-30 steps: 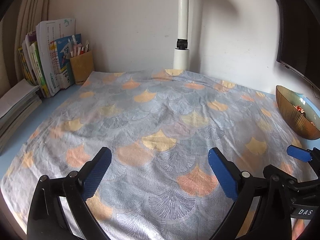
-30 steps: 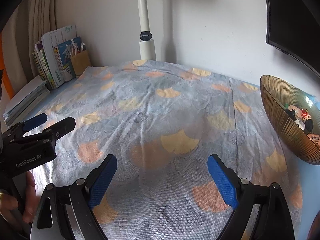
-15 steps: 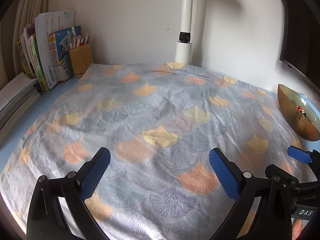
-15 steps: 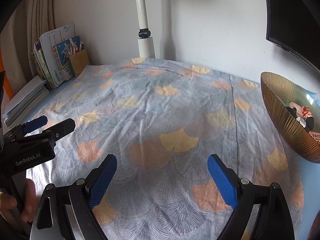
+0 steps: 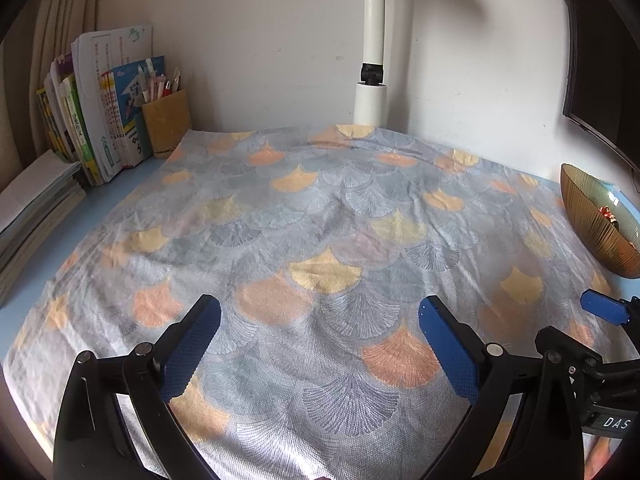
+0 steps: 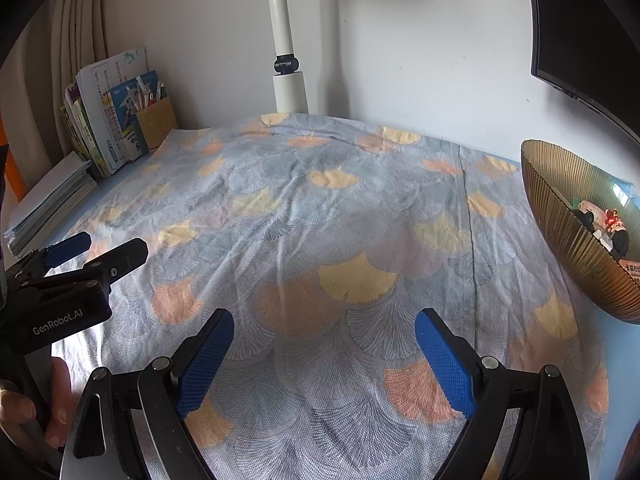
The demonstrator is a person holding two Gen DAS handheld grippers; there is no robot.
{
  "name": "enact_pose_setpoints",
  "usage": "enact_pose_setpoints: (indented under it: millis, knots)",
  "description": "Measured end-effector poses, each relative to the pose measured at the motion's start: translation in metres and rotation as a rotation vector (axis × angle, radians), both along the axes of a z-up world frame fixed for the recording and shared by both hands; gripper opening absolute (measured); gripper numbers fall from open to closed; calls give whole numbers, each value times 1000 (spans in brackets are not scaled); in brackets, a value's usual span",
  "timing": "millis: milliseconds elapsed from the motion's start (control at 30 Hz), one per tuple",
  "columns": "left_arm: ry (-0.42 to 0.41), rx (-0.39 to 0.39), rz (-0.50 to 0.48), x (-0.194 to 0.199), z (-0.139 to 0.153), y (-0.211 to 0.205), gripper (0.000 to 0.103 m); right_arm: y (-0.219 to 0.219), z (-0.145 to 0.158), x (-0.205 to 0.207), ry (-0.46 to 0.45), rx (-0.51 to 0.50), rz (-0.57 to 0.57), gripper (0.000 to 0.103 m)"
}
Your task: Organize rigid objects
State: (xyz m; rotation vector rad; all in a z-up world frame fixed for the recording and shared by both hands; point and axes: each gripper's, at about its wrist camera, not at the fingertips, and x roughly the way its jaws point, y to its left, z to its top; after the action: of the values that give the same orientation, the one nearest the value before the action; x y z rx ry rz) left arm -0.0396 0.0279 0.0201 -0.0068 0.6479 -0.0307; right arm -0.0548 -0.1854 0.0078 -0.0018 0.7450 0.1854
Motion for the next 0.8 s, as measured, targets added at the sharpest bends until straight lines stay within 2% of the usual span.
enact_pose_setpoints:
  millis: [333, 800]
  knots:
    - [6, -25, -1, 1, 0, 5, 99, 0, -2, 0, 7, 3, 3, 91]
    - [-2, -10, -3, 1, 0, 2, 99, 3, -3, 1, 22, 11, -8, 91]
